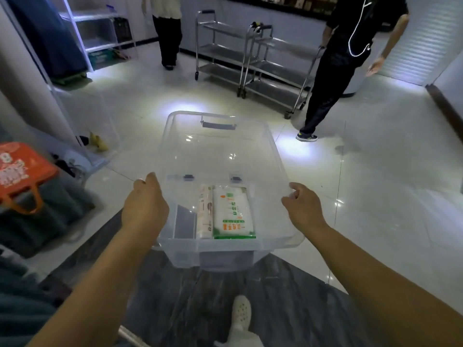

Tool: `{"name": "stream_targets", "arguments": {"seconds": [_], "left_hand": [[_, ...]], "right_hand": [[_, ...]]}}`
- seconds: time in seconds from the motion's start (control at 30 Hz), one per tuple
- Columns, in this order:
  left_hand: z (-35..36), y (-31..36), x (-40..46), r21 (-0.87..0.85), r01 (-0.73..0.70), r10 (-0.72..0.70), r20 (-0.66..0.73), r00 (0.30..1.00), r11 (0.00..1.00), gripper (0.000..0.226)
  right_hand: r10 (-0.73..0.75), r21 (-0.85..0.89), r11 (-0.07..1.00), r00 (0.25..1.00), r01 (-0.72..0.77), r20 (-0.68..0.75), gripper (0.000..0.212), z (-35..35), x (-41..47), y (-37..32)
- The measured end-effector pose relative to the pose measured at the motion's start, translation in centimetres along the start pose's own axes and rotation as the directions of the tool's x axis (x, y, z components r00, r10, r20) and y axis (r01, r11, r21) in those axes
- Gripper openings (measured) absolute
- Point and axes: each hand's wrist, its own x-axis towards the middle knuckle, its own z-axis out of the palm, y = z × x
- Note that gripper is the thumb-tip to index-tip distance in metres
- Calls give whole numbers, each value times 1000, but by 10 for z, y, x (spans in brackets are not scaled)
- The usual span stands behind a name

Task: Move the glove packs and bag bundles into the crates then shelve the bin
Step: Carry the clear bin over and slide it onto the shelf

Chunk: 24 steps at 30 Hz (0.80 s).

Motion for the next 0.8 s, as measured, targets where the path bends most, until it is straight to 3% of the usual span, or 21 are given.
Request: {"name": "stream_targets", "arguments": {"seconds": [0.2, 0.37, 0.6, 0.8], "left_hand": [[53, 32, 133, -22, 58, -58, -2, 998, 998, 43], [73, 53, 241, -51, 213, -213, 2, 977, 976, 54], [86, 33, 381, -92, 319, -324, -46, 945, 943, 55], [92, -12, 544, -114, 342, -349, -42, 936, 933, 48]], "right_hand": [[-50, -14, 999, 997, 51, 65, 48, 41, 158, -16], [-90, -12, 996, 986, 92, 141, 49, 78, 287, -56], [-153, 20, 988, 956, 152, 252, 50, 170, 439, -128], [-185, 28, 983, 947, 184, 263, 48, 276, 557, -206]]}}
